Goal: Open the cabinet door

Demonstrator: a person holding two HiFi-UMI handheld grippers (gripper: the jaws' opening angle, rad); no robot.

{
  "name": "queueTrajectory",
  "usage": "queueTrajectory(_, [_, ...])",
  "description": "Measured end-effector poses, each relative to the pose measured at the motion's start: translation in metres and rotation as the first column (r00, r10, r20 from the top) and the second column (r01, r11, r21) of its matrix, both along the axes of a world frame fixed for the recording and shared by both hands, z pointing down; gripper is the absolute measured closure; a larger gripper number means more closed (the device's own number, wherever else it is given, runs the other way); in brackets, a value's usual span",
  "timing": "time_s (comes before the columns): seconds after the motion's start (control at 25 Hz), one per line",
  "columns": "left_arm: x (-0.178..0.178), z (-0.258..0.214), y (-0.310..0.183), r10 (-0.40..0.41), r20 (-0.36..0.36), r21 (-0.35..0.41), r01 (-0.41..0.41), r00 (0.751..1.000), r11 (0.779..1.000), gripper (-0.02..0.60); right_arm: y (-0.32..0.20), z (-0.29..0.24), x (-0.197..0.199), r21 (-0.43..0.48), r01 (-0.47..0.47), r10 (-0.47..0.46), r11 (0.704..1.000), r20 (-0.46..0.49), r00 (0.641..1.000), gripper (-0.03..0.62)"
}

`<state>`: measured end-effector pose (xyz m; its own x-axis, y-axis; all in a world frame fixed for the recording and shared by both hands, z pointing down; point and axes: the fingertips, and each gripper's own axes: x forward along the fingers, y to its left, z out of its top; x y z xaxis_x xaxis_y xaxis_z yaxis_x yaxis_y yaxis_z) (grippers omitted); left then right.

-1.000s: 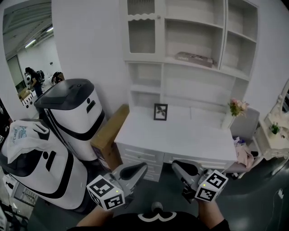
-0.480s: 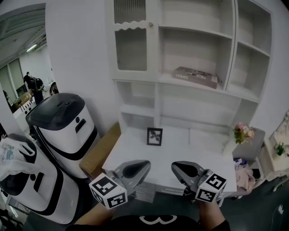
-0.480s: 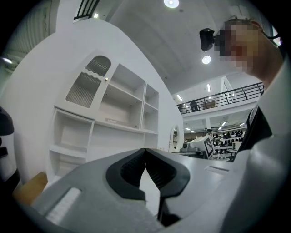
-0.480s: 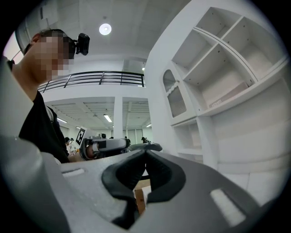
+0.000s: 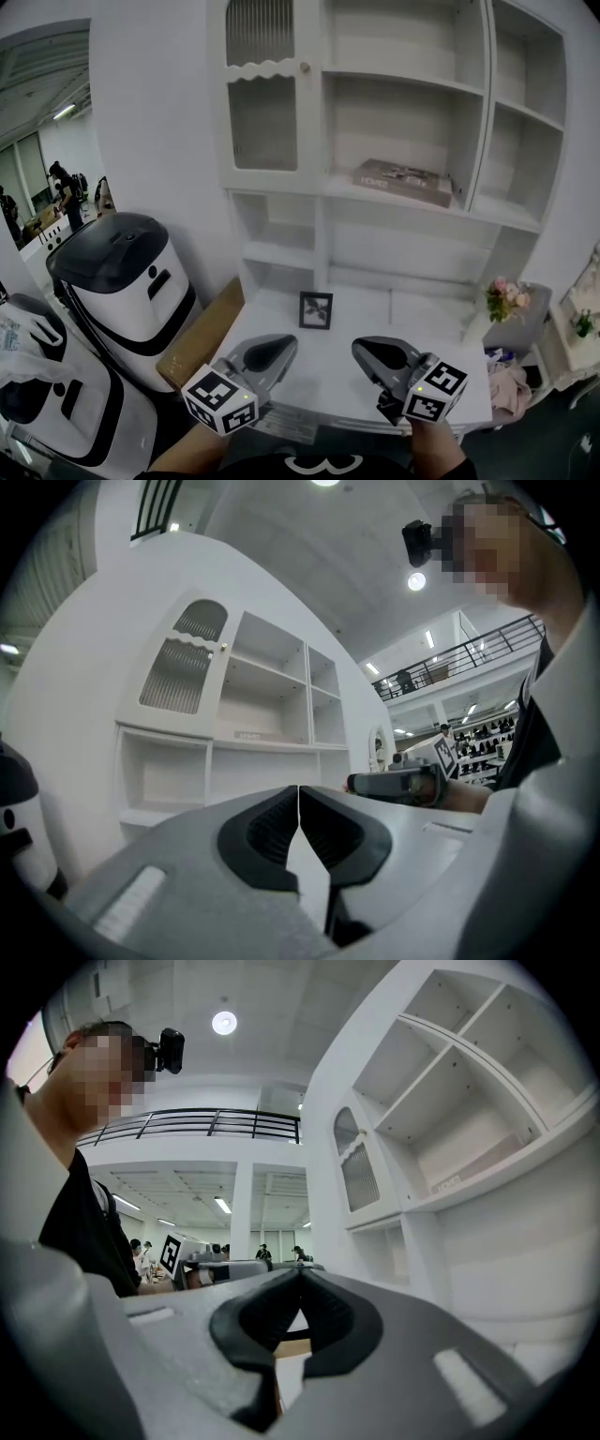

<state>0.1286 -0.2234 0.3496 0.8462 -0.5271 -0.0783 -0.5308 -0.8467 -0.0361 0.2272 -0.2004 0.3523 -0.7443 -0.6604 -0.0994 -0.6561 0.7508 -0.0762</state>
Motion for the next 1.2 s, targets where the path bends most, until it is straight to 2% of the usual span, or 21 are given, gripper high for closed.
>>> queueTrajectory(0.2, [-0.008, -0.019, -0.047, -0.031, -0.004, 0.052, 0.031, 1.0, 0.998, 0.577, -0.029, -0.015, 0.0, 0.035, -0.009, 0.009, 0.999, 0.011, 1.0, 0.594])
queueTrajectory(0.44, [-0.005, -0.054, -0.114, 0.016, -0.043, 0.071, -0.013, 0.999, 0.997, 0.577, -0.084, -0.024, 0.009, 0.034, -0.053, 0.053, 0.998, 0.0, 0.999, 0.594])
queueTrajectory(0.56, [-0.001, -0.08, -0.148, 0.029, -0.037, 0.121, -0.024, 0.999, 0.992, 0.574, -0.112, -0.037, 0.01, 0.046, -0.07, 0.069, 0.996, 0.01, 0.998, 0.594])
queueTrajectory(0.64, [0.003, -0.103, -0.164, 0.045, -0.032, 0.171, -0.039, 0.998, 0.984, 0.55, -0.126, -0.049, 0.011, 0.065, -0.082, 0.082, 0.995, -0.001, 0.997, 0.594])
queueTrajectory(0.72, [0.007, -0.131, -0.177, 0.041, -0.022, 0.257, -0.034, 0.999, 0.966, 0.501, -0.139, -0.064, 0.013, 0.088, -0.098, 0.1, 0.991, -0.015, 0.995, 0.593])
queueTrajectory(0.84, [0.013, -0.171, -0.195, 0.017, 0.006, 0.386, -0.018, 1.0, 0.922, 0.479, -0.155, -0.087, 0.015, 0.122, -0.119, 0.122, 0.985, -0.024, 0.992, 0.594])
queueTrajectory(1.04, [0.023, -0.225, -0.225, 0.018, 0.026, 0.473, -0.028, 0.999, 0.881, 0.417, -0.168, -0.12, 0.007, 0.18, -0.126, 0.135, 0.976, -0.044, 0.99, 0.594])
queueTrajectory(1.2, [0.028, -0.272, -0.246, -0.01, 0.026, 0.557, -0.006, 1.0, 0.831, 0.391, -0.175, -0.129, 0.003, 0.195, -0.131, 0.15, 0.972, -0.084, 0.985, 0.594])
